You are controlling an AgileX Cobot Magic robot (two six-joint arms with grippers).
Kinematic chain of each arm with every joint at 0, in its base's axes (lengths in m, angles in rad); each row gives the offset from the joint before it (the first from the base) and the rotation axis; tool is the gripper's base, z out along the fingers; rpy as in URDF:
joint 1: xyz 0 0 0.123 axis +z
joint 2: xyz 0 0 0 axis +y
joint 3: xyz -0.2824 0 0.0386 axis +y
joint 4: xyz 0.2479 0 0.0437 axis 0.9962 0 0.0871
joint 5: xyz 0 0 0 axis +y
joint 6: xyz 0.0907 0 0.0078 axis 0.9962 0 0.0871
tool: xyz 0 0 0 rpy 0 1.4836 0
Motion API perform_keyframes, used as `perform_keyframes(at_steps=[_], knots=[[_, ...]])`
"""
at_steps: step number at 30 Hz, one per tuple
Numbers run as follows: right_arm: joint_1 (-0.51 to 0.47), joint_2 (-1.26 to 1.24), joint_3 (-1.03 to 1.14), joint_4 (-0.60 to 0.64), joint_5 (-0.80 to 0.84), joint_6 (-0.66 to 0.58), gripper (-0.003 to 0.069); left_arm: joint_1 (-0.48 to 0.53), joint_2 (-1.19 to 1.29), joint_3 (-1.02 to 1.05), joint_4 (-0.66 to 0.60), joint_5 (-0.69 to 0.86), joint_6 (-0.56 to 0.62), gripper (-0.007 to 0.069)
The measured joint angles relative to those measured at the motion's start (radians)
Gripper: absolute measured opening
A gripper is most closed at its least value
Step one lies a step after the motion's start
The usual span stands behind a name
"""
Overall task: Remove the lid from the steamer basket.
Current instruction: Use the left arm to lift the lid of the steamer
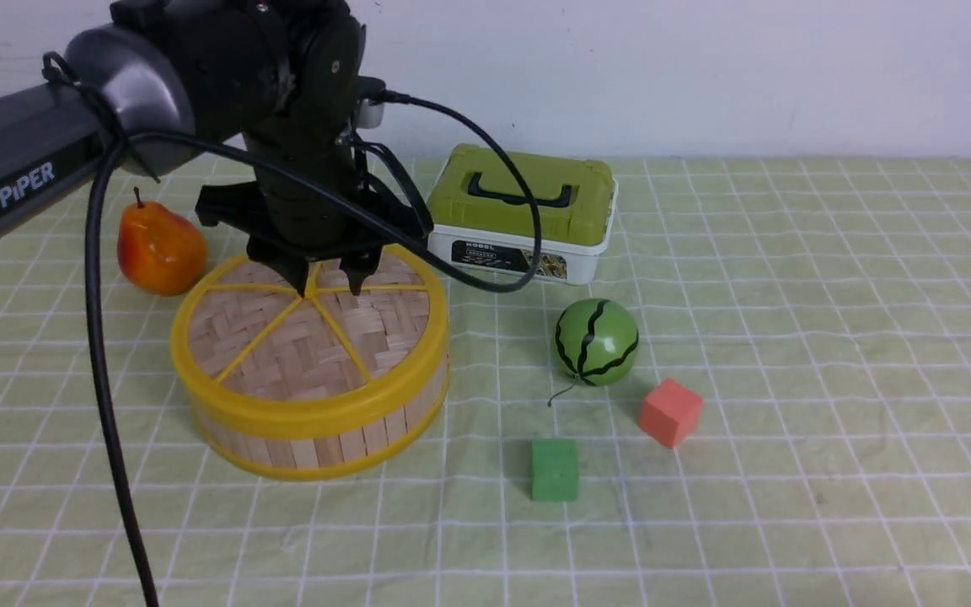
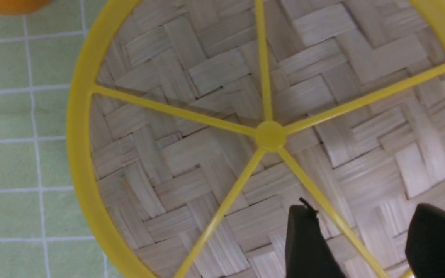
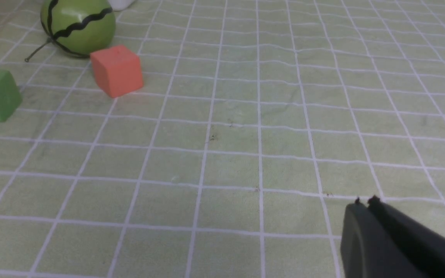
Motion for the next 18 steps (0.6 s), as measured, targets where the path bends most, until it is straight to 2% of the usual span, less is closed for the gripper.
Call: perform_keyframes(at_steps=[8, 16, 18], knots=[[0.0, 0.0, 0.0, 0.0, 0.0, 0.0, -0.0025, 0.083, 0.012, 0.0, -0.034, -0.077, -0.017, 0.0354], [0.0, 0.0, 0.0, 0.0, 0.0, 0.0, -0.0025, 0.084, 0.085, -0.003, -0.056, -0.106, -0.017, 0.0352], [0.0, 0.0, 0.0, 0.0, 0.0, 0.0, -0.0025, 0.084, 0.101, -0.005, -0.056, -0.104, -0.017, 0.0329]])
